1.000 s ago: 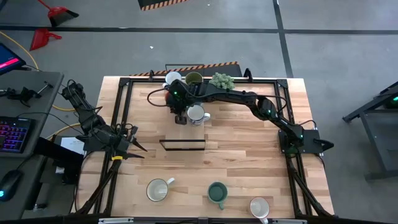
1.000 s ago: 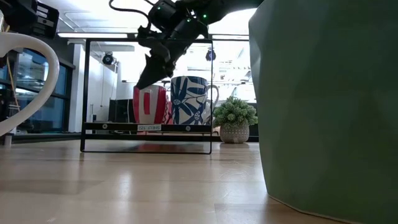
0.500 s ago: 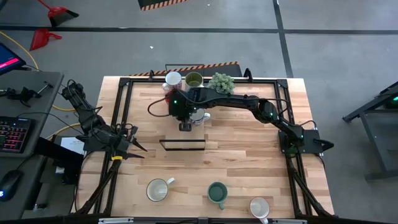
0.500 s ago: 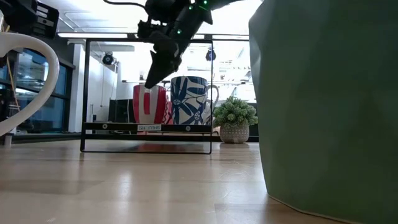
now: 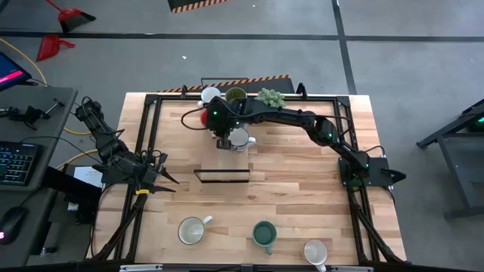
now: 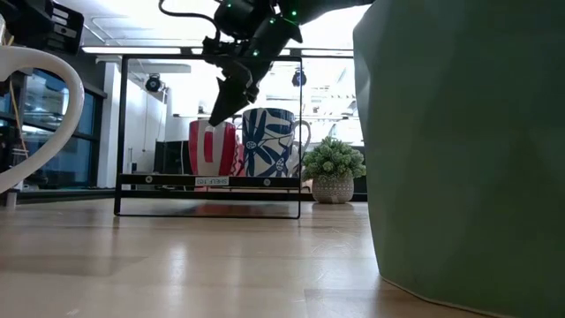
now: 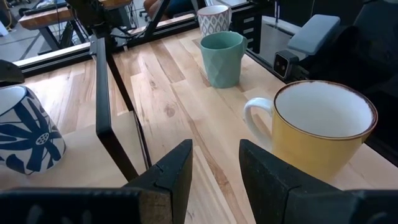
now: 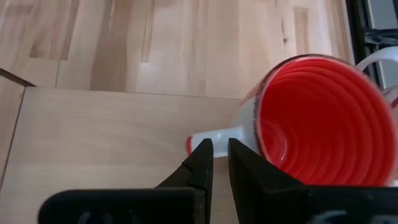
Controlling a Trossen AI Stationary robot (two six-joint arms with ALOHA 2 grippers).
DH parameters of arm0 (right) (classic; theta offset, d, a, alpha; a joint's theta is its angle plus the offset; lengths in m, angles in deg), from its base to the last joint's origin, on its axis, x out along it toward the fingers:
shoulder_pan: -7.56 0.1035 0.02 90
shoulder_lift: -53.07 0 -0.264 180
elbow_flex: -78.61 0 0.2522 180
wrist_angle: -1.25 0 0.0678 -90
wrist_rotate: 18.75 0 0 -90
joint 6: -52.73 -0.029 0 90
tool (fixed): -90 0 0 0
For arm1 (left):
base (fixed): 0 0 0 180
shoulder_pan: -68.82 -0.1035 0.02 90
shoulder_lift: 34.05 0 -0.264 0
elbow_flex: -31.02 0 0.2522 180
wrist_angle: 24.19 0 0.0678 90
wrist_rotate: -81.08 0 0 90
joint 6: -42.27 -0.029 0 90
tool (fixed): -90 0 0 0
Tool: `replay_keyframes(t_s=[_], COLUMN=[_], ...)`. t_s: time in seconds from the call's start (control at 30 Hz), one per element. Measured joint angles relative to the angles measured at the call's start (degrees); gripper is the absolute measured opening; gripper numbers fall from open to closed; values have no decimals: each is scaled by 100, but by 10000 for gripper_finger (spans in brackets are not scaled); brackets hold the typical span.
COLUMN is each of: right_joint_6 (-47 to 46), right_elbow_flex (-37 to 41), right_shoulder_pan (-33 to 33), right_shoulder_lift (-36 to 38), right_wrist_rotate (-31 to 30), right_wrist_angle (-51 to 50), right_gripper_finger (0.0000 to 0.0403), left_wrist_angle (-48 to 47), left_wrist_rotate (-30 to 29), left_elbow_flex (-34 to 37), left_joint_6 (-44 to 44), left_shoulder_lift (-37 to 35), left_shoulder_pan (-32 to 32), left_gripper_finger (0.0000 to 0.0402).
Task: Place coffee mugs
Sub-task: Adjust the red mug on the shelf
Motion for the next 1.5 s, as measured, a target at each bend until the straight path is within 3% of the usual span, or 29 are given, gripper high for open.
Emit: replay_keyframes(t_s=[1.37,1.5], right_joint_6=[33,-24], right_elbow_flex=[0,0], right_shoulder_pan=[-302,-288], right_shoulder_lift=[0,0], right_wrist_rotate=[13,237], right_wrist_angle=[545,546], right_gripper_finger=[28,28], left_wrist_angle=[-7,-7], left_wrist_rotate=[0,0], left_elbow_flex=[0,0], left_joint_6=[0,0], left_shoulder_lift=[0,0], left_shoulder_pan=[0,0], left_gripper_finger=[119,119])
